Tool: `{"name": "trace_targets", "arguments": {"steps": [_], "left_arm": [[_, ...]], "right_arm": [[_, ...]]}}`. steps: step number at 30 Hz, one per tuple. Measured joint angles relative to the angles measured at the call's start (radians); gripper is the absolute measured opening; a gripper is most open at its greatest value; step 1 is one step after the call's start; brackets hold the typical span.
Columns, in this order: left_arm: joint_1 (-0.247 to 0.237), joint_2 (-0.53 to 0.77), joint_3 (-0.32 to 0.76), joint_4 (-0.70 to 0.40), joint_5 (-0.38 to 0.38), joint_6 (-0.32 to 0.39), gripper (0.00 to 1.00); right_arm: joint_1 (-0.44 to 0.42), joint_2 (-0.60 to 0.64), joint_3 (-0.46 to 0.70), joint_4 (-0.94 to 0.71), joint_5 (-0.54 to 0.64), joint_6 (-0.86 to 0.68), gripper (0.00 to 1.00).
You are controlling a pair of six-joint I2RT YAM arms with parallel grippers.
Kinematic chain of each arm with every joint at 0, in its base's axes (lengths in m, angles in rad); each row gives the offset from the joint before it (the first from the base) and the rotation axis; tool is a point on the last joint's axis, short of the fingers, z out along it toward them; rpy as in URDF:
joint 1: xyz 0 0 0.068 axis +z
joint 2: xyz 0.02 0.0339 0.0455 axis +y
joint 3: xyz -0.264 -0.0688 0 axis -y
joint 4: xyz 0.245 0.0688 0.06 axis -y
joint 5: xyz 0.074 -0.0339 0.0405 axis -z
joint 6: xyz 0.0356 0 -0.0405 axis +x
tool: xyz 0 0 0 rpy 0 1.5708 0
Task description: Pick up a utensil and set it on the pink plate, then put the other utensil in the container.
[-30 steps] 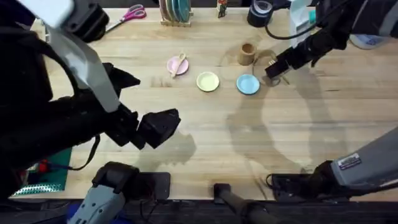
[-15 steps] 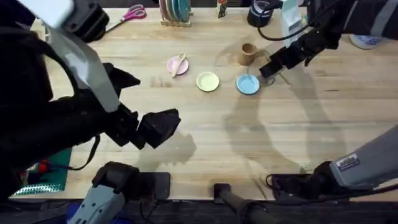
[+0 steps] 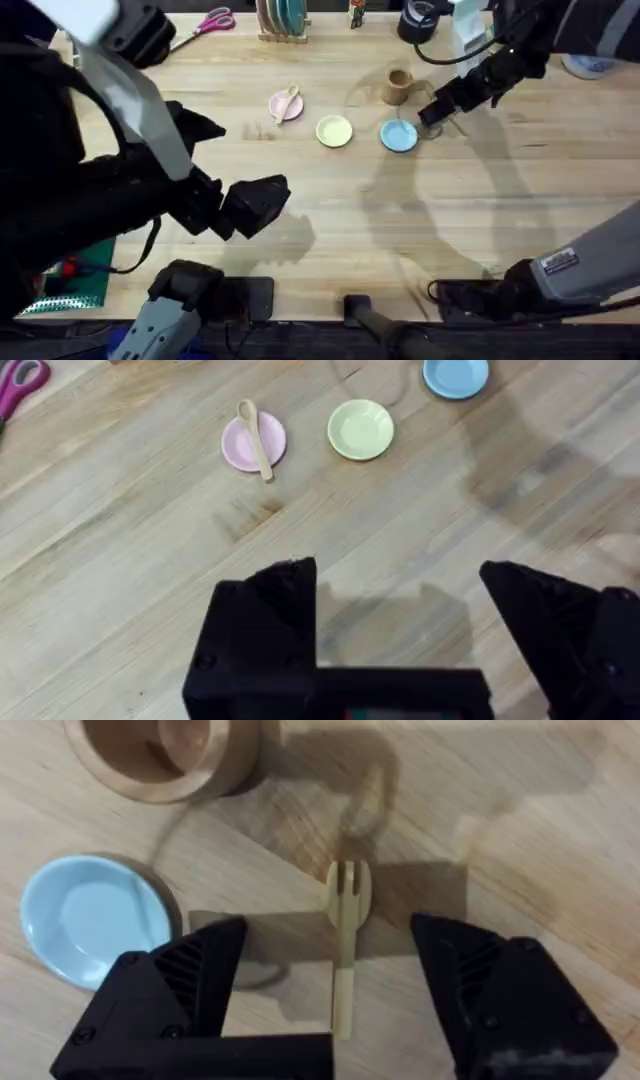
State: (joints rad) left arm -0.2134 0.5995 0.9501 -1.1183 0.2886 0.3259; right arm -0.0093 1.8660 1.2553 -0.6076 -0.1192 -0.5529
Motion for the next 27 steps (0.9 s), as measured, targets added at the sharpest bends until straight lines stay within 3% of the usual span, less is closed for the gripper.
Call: {"name": "trace_targets", "arguments": {"steps": [14,18,21,27], "left_arm": [[0.0,0.0,0.0,0.0,0.0,0.0,0.993],[0.0,0.0,0.0,0.0,0.0,0.0,0.993],[0.0,0.0,0.0,0.0,0.0,0.0,0.993],[0.0,0.0,0.0,0.0,0.0,0.0,0.993]], "right_arm": [[0.0,0.0,0.006,-0.037,0.008,0.0,0.995],[0.0,0.0,0.008,-0.047,0.025,0.0,0.938],[0.002,0.0,0.01,-0.058,0.04,0.005,0.767],[0.003,-0.001,0.012,-0.063,0.053,0.008,0.281]]}}
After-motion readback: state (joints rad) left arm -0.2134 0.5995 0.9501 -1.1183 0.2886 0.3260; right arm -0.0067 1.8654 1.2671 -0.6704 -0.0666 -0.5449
